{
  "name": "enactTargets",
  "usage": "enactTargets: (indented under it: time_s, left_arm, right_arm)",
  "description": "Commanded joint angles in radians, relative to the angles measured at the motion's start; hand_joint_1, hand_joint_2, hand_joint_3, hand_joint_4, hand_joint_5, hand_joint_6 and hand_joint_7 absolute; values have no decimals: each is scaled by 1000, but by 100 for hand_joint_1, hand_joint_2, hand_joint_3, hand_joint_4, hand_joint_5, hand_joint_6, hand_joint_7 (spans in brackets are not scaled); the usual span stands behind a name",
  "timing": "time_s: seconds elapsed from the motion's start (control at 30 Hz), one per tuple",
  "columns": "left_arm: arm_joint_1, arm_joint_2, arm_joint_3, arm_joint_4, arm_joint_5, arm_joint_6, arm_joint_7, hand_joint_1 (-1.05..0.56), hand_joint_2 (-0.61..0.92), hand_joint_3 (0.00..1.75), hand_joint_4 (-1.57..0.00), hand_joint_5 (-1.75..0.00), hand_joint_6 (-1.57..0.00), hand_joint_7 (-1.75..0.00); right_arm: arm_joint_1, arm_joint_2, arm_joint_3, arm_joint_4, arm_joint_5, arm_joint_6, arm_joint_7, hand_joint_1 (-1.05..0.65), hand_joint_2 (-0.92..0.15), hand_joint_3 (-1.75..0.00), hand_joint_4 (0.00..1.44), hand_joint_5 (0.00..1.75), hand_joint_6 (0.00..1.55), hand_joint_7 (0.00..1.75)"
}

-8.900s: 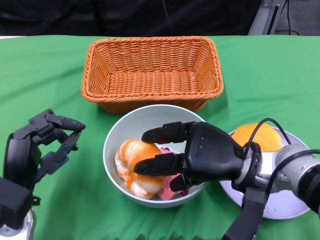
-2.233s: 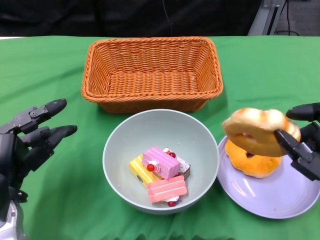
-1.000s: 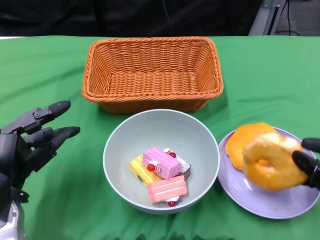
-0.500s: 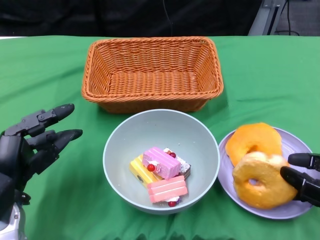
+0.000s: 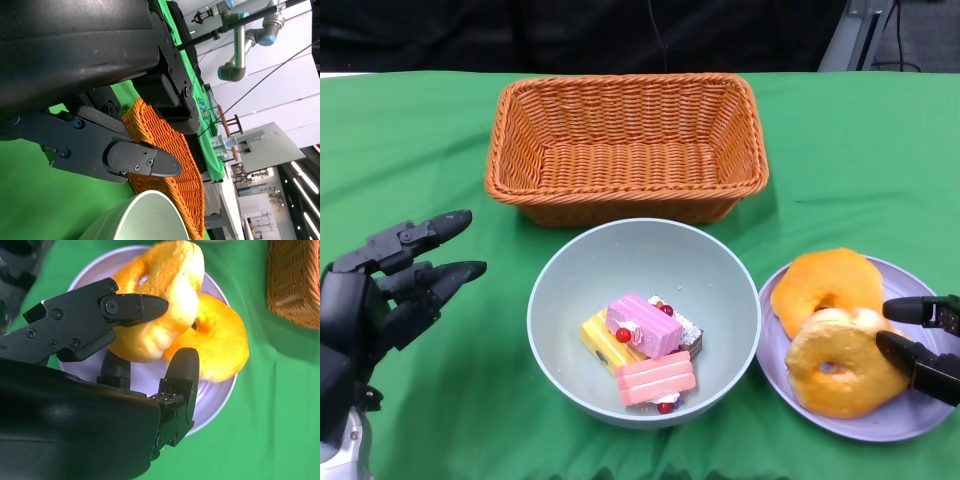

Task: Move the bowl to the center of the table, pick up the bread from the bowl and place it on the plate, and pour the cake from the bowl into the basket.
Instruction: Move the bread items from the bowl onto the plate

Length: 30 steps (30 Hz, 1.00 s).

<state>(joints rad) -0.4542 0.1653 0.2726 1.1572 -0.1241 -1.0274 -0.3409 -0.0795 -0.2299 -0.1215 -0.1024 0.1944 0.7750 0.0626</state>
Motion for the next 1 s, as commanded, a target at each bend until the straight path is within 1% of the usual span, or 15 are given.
enactTargets:
  time_s: [0.03,0.1,0.13,0.17,0.23,0.27,0.3,0.37,0.43,0.47,0.5,0.53,0.67,0.77,1.0]
  left_arm:
    - [16,26,-2,-9,6,-14,16,-51,92,21,-115,-2,-89,0]
    - [17,24,-1,-10,4,-16,14,-50,92,21,-115,-2,-89,-1]
    - [17,24,-1,-9,6,-19,16,-50,92,21,-115,-2,-89,-1]
    - [17,24,-1,-9,7,-22,18,-50,92,21,-115,-2,-89,-1]
    - [18,27,-4,-9,16,-24,26,-50,92,21,-115,-2,-90,-1]
    - [19,28,-6,-10,19,-24,29,-50,92,21,-115,-2,-89,-1]
    - [19,29,-8,-10,21,-23,31,-50,92,21,-115,-2,-89,0]
    - [19,29,-10,-12,20,-21,31,-50,92,21,-115,-1,-90,-1]
    - [19,28,-12,-12,21,-20,34,-50,92,21,-115,-1,-90,-1]
    - [19,29,-13,-12,21,-20,33,-50,92,21,-115,-1,-90,0]
    - [20,29,-13,-12,20,-19,33,-50,92,21,-115,-1,-90,0]
    - [20,29,-13,-12,18,-19,31,-50,92,21,-115,-1,-90,0]
    - [20,28,-15,-13,20,-20,35,-49,92,21,-116,-2,-90,0]
    - [20,25,-15,-14,12,-16,31,-49,92,20,-116,-1,-90,-1]
    - [20,26,-20,-13,11,-21,34,-49,92,20,-116,-1,-91,-1]
  right_arm:
    - [20,4,10,-13,-45,-26,-31,-12,-92,-40,28,132,43,72]
    - [28,2,26,-15,-71,-54,-36,-13,-92,-40,29,117,48,55]
    - [32,1,31,-17,-80,-65,-34,-13,-92,-40,30,103,51,43]
    - [34,2,33,-17,-86,-71,-32,-13,-92,-40,30,95,52,36]
    - [36,0,43,-23,-103,-78,-33,-14,-92,-40,30,89,53,31]
    - [37,-2,51,-27,-116,-83,-35,-13,-92,-38,36,67,54,22]
    - [38,-2,56,-29,-126,-92,-35,-13,-92,-37,41,57,55,17]
    - [40,2,56,-31,-137,-105,-32,-12,-92,-36,36,82,57,7]
    - [48,-1,60,-50,-143,-114,-19,-11,-92,-34,28,97,54,3]
    - [52,-2,62,-57,-145,-119,-13,-11,-92,-32,24,74,50,1]
    - [56,-1,63,-65,-146,-123,-10,-11,-92,-31,26,58,48,1]
    - [60,1,62,-71,-147,-134,-6,-12,-92,-31,30,48,46,0]
    - [75,-1,73,-90,-161,-157,1,-12,-92,-31,24,30,37,0]
    - [87,-5,83,-99,-177,-183,8,-11,-92,-32,22,22,33,0]
    - [108,6,96,-81,-214,-284,-1,-11,-92,-31,21,16,35,1]
